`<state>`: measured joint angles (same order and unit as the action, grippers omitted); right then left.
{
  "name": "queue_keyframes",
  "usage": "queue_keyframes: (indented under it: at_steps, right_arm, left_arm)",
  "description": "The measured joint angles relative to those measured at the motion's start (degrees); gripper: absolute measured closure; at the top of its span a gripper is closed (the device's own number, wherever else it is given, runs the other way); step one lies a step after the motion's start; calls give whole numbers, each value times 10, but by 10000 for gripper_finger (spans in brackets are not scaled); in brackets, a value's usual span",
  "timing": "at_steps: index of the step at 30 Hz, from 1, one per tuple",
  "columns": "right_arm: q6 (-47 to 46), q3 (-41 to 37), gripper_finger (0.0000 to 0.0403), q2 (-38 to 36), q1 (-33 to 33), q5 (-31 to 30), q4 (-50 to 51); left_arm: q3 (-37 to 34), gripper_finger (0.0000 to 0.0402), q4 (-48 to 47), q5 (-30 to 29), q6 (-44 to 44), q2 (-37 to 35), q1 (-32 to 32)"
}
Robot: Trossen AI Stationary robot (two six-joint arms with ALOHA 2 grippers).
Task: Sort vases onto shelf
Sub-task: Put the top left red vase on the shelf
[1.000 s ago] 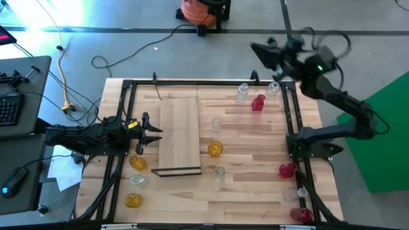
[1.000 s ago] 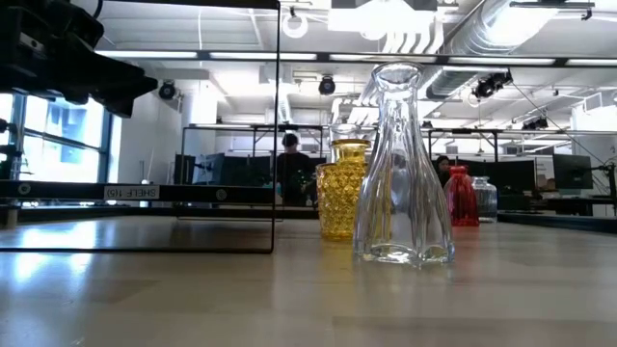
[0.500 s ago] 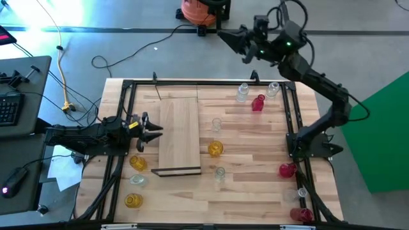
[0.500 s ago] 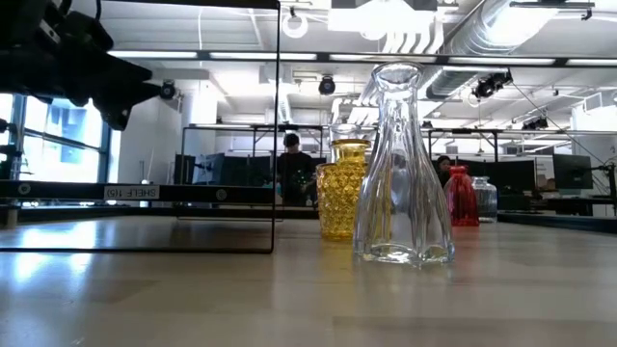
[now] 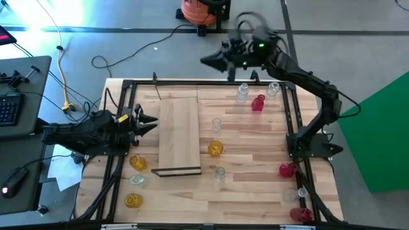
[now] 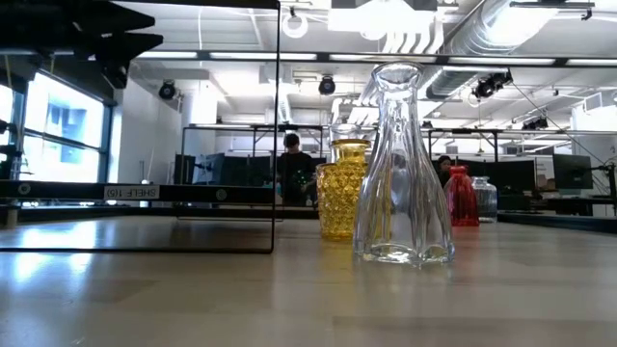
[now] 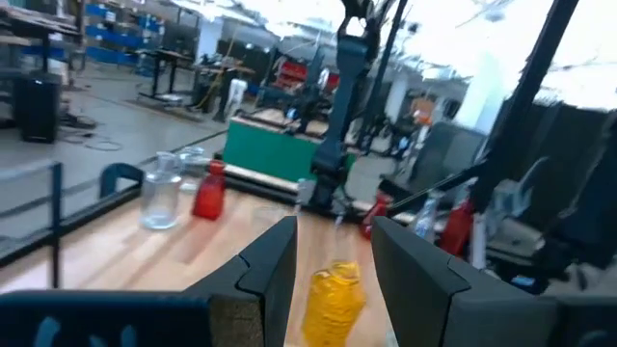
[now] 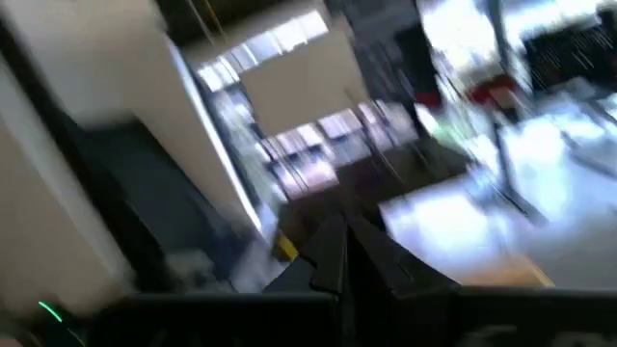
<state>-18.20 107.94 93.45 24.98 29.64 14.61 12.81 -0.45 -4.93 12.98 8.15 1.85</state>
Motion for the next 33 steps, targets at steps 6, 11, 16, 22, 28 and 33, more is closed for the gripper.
queue_keyframes:
  at_steps: [6, 11, 16, 22, 28, 33]
  right_arm:
    - [121, 0, 402, 1, 6, -91, 214]
    - [184, 0, 402, -1, 8, -158, 336]
    - [247, 0, 402, -1, 10, -245, 464]
    - [304, 0, 402, -1, 11, -325, 545]
    - [284, 0, 402, -1, 35, -363, 648]
    - [259, 0, 402, -1, 74, -365, 704]
  left_arm:
    - [69, 275, -51, -3, -31, 83, 0]
    - [123, 275, -56, -4, -46, 167, 0]
    - [182, 275, -56, -30, -67, 254, 0]
    - [248, 275, 7, -90, -85, 337, 0]
    - [299, 275, 47, -99, -136, 402, 12]
    - [318, 275, 46, -111, -104, 449, 50]
